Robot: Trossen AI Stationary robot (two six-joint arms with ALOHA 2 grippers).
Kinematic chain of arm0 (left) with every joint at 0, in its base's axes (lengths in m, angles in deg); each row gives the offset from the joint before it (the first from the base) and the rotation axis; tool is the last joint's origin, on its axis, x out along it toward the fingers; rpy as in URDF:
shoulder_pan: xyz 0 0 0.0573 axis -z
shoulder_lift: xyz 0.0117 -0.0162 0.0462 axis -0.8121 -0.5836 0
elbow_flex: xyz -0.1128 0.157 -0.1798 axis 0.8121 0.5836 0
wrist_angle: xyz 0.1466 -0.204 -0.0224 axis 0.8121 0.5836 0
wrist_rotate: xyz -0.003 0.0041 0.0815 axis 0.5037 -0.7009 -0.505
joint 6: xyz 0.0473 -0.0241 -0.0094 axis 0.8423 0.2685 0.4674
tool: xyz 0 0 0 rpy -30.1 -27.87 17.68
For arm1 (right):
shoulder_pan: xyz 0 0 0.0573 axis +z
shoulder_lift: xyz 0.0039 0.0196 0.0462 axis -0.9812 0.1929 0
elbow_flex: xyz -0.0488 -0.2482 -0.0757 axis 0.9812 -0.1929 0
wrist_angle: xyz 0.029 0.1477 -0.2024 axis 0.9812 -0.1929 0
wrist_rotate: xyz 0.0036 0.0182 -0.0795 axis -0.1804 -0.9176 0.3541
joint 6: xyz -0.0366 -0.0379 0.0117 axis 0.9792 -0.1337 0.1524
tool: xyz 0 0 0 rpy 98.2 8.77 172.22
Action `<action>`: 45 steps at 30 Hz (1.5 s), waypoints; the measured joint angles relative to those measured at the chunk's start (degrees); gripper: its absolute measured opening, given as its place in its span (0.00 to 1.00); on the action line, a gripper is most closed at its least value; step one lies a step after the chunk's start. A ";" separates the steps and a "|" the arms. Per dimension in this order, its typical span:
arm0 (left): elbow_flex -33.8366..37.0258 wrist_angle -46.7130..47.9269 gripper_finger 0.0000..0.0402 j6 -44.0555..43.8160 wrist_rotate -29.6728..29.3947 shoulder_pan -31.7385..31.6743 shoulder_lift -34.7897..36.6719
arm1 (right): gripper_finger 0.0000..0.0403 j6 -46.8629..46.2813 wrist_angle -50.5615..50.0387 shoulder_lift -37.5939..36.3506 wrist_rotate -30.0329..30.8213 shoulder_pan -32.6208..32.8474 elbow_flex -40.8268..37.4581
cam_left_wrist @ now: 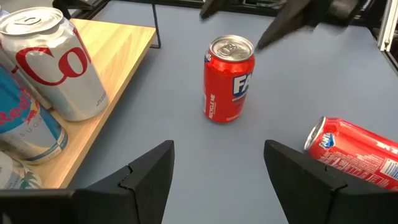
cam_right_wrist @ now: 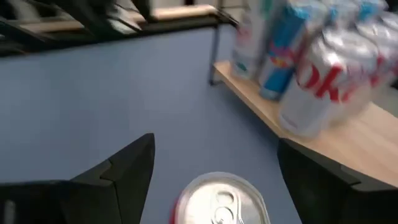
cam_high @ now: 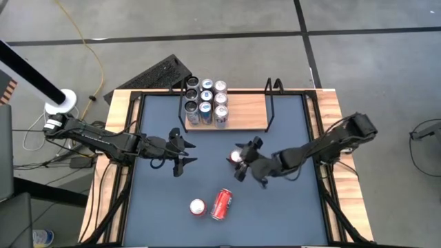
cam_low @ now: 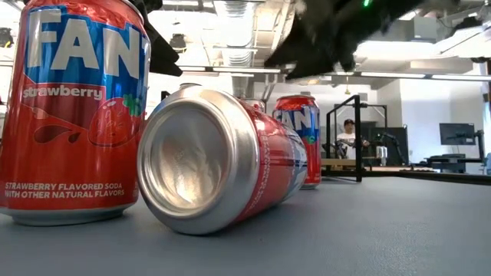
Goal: Place canned beverage on shelf
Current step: Put the top red soda can on the shelf
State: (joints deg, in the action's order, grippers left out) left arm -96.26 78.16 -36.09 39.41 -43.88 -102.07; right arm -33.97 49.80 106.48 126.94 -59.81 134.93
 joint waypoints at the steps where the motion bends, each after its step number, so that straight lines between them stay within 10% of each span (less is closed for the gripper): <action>1: 0.00 0.00 0.59 0.00 0.00 0.00 0.00 | 0.80 0.92 -0.40 -1.81 -1.63 -0.47 0.06; 14: -0.01 1.33 0.59 -1.87 1.15 0.00 0.00 | 0.80 6.48 -60.73 1.28 -27.79 -11.35 37.48; 45: -0.02 2.36 0.59 -4.57 -6.81 0.04 0.00 | 0.80 11.69 -66.62 14.37 -30.26 -6.90 43.36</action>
State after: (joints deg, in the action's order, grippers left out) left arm -96.29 80.52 -40.67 32.60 -43.84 -102.07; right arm -22.28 -16.82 120.86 96.68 -66.71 178.29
